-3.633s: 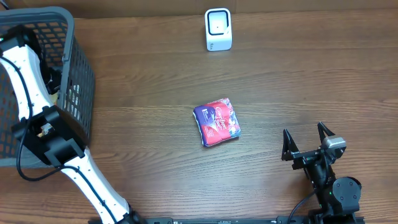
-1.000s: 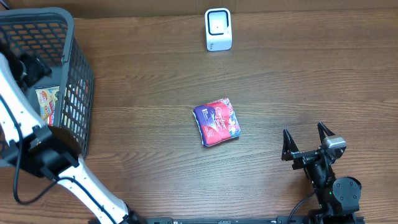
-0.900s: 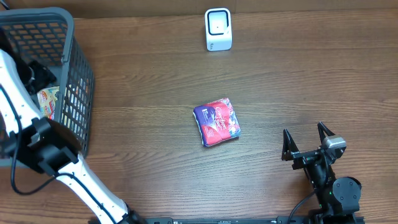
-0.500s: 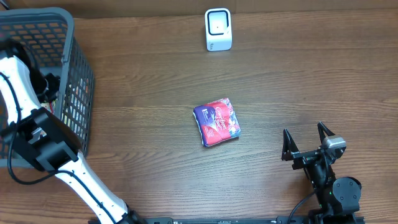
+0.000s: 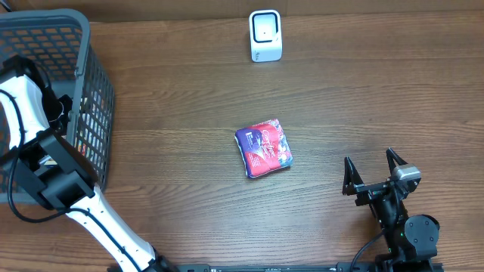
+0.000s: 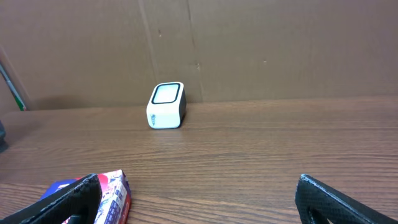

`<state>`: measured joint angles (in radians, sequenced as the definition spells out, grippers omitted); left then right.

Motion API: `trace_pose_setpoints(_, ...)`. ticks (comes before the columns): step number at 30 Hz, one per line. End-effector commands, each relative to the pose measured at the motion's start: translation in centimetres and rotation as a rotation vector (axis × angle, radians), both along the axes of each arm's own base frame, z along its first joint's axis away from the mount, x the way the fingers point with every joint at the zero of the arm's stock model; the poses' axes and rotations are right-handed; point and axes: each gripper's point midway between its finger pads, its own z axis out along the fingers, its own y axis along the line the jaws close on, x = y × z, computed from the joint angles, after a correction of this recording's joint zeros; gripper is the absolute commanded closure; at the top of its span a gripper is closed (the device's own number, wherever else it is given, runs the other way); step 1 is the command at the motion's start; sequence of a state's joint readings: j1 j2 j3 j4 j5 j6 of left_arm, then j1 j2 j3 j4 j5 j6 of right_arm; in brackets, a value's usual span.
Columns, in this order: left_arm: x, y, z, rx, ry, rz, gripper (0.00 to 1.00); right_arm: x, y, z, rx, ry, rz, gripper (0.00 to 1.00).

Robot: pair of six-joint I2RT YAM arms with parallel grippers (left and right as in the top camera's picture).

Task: Scan the item barcode
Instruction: 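Search the basket with the left gripper for the yellow snack bag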

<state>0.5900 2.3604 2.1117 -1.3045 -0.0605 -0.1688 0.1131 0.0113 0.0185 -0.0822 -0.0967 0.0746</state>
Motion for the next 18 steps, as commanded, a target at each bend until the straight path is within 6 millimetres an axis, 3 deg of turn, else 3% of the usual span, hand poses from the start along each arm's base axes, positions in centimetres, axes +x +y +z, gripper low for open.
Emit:
trace_pose_setpoints(1, -0.8, -0.8, -1.1, -0.036, 0.038, -0.016, 0.96, 0.0, 0.0, -0.2, -0.004, -0.004, -0.004, 0.0)
trace_pose_setpoints(5, -0.9, -1.0, -0.2, -0.04, 0.037, 0.008, 0.96, 0.0, 0.0, -0.2, -0.003, -0.004, -0.004, 0.0)
trace_pose_setpoints(9, -0.3, -0.6, 2.7, -0.012, -0.01, 0.071, 0.96, 0.0, 0.0, -0.2, -0.003, -0.004, -0.004, 0.0)
trace_pose_setpoints(12, 0.9, -0.7, 6.7, -0.008, -0.105, 0.057, 0.96, 0.0, 0.0, -0.2, -0.003, -0.004, -0.004, 0.0)
trace_pose_setpoints(18, 2.3, -1.5, 17.3, 0.063, -0.368, 0.028, 0.96, 0.0, 0.0, -0.2, -0.003, -0.004, -0.004, 0.0)
